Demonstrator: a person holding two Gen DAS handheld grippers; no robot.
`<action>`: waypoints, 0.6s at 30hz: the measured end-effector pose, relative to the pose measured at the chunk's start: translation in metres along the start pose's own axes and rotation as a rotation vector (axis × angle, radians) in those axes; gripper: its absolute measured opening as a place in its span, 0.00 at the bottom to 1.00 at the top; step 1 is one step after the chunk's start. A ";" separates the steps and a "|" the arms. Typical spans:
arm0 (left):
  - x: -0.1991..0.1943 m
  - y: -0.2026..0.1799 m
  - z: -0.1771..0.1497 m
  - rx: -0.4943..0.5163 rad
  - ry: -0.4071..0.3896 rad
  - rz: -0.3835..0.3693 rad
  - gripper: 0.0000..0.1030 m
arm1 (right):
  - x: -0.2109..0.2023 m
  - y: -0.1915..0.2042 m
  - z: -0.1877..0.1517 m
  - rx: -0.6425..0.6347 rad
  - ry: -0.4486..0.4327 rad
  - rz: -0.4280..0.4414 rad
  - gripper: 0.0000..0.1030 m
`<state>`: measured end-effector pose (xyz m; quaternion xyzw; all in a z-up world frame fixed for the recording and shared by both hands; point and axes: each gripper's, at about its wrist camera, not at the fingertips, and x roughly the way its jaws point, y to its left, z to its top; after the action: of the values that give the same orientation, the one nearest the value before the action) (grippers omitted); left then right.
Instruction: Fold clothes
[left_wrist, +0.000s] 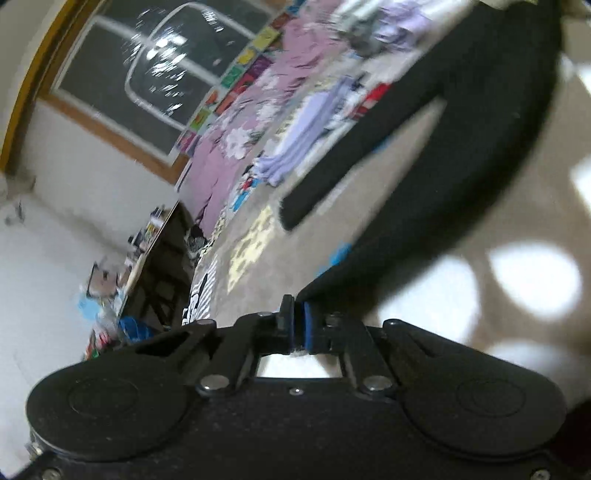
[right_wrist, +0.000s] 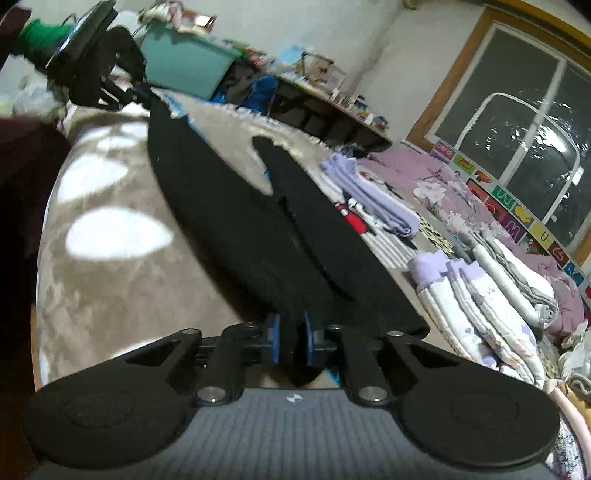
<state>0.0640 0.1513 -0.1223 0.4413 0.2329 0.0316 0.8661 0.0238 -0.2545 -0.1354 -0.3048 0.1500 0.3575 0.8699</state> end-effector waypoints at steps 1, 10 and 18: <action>0.001 0.004 0.004 -0.025 0.002 -0.004 0.04 | 0.000 -0.004 0.001 0.018 -0.010 0.001 0.12; 0.051 0.033 0.051 -0.165 0.024 -0.016 0.03 | 0.014 -0.053 0.008 0.223 -0.081 -0.013 0.07; 0.098 0.044 0.083 -0.167 0.065 -0.075 0.03 | 0.042 -0.088 0.008 0.287 -0.076 -0.036 0.05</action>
<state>0.1932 0.1416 -0.0829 0.3574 0.2739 0.0328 0.8923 0.1166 -0.2765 -0.1122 -0.1662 0.1613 0.3281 0.9158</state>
